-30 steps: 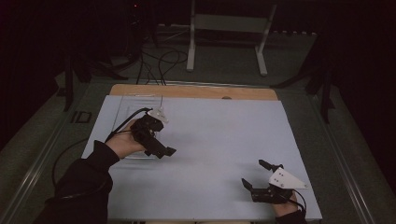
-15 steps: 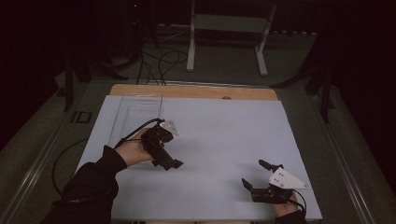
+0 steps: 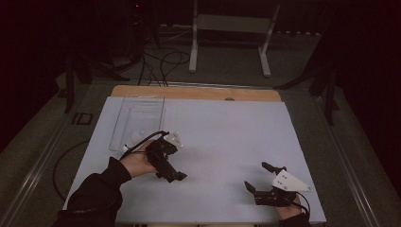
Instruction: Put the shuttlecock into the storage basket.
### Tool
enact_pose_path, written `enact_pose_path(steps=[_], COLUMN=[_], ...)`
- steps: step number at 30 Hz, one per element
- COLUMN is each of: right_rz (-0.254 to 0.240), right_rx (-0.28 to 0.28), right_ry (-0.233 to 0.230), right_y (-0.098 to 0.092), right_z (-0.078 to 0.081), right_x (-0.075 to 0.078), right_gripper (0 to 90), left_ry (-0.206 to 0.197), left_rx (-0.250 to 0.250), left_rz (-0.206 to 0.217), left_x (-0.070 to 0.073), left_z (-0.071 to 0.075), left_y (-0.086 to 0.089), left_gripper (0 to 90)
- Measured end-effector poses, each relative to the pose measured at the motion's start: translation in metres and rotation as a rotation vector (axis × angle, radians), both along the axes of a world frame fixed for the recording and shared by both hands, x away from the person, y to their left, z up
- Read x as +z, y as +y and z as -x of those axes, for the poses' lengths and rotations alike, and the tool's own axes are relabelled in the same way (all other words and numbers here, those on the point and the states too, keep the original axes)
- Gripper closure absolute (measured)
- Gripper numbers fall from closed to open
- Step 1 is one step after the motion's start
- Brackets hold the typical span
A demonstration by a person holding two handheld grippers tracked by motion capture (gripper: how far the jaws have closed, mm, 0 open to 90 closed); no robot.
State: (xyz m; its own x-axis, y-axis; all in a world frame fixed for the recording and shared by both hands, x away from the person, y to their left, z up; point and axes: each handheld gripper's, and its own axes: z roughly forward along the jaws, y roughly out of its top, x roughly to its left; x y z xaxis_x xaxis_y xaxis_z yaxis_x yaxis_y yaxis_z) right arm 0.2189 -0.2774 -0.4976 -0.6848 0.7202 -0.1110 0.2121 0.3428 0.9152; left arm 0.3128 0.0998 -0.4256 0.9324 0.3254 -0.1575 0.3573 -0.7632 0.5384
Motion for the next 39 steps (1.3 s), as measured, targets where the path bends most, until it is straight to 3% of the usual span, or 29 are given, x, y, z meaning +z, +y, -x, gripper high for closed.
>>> enact_pose_path(steps=[5,9,18,32,35,39], right_rz=[0.001,0.002,0.005,0.009,0.007,0.007], right_rx=[-0.001,-0.004,0.0,0.003,0.001,0.001], right_ry=[0.001,0.001,0.002,0.003,0.004,0.004], right_y=[0.0,0.0,0.001,0.001,0.001,0.001], right_z=[0.001,0.001,0.001,0.001,0.001,0.001], right_x=[0.001,0.0,0.001,0.0,0.0,0.0], right_gripper=[10.2,10.2,10.3,10.2,10.2,10.2], left_ry=[-0.002,0.003,0.004,-0.017,-0.025,-0.025], left_rx=[-0.009,-0.007,-0.002,-0.002,0.005,0.026], left_rz=[0.029,0.022,0.075,0.075,0.063,0.077], left_x=[-0.008,-0.016,-0.034,-0.048,-0.051,-0.057], left_z=[0.005,0.009,0.021,0.034,0.037,0.04], left_y=[0.004,0.008,0.021,0.041,0.046,0.053], left_gripper=[0.0,0.0,0.0,0.0,0.0,0.0])
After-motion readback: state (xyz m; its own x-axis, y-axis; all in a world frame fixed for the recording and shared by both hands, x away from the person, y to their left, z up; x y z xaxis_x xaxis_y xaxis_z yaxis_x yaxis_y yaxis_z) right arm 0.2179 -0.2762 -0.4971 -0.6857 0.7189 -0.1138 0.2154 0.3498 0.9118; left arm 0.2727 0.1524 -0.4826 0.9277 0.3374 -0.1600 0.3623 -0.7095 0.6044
